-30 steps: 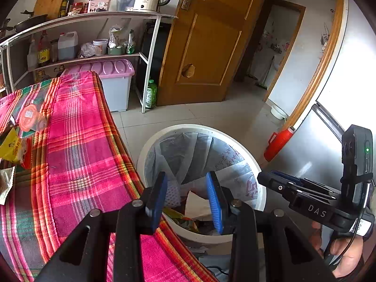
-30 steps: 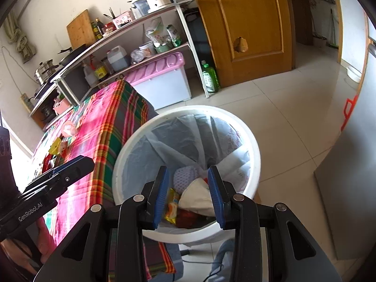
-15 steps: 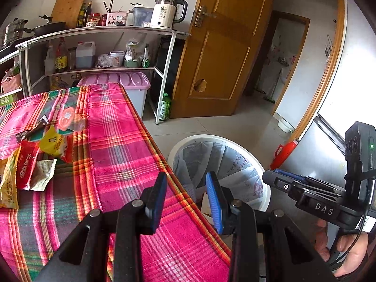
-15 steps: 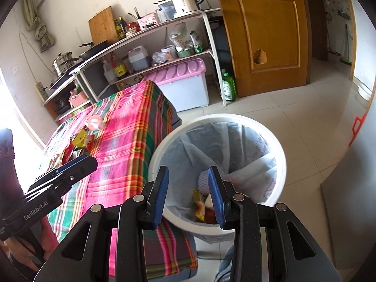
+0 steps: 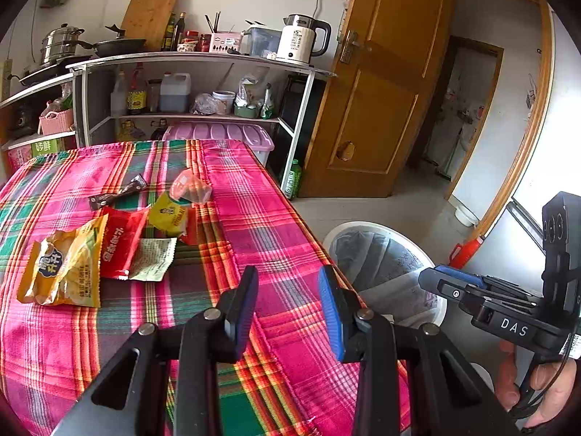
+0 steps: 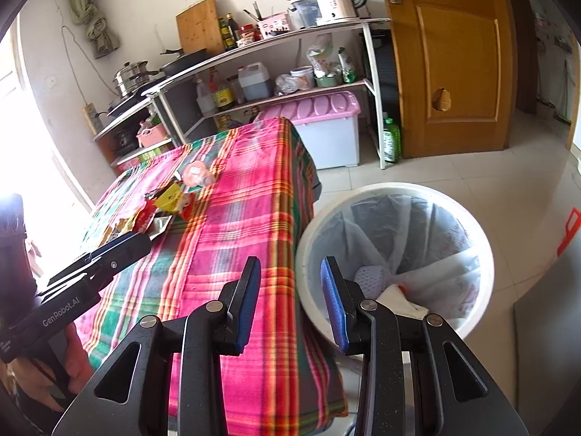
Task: Collect trash
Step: 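Move both open tools back over the table trash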
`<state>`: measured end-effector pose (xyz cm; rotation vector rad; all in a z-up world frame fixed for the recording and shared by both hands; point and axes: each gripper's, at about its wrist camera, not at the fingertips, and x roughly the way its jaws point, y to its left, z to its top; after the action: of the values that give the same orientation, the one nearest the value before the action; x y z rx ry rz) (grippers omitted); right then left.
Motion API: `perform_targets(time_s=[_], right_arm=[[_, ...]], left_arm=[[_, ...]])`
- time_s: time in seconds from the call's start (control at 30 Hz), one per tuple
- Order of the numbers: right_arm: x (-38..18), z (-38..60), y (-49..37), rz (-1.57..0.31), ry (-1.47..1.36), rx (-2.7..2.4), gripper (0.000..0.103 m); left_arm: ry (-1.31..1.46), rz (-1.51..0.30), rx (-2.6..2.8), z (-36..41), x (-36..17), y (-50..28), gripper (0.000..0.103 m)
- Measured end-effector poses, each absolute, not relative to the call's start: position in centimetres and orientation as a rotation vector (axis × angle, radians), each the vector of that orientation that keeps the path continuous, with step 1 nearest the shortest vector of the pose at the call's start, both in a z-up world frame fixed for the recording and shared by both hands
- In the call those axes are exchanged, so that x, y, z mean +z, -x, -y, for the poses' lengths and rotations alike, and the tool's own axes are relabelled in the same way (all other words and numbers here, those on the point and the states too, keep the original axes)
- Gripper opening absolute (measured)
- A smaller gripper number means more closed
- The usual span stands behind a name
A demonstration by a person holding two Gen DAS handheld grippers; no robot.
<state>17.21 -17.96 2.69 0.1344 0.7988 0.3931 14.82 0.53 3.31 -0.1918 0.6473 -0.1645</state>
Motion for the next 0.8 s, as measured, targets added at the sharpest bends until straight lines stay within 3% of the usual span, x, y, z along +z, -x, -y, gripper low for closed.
perform_targets(time_s=[0.43,0.8], right_arm=[[2.9,13.0,-17.5,-0.81,-0.086,0.488,0.036],[3.0,9.3,-18.0,-0.82,-0.038,0.542,0.036]], left_arm=[[0.228,-0.627,-0.05,-5.9,3.3,-13.2,0.036],[0.268,-0.611,0.074,-11.5,2.5,-12.6,0.045]])
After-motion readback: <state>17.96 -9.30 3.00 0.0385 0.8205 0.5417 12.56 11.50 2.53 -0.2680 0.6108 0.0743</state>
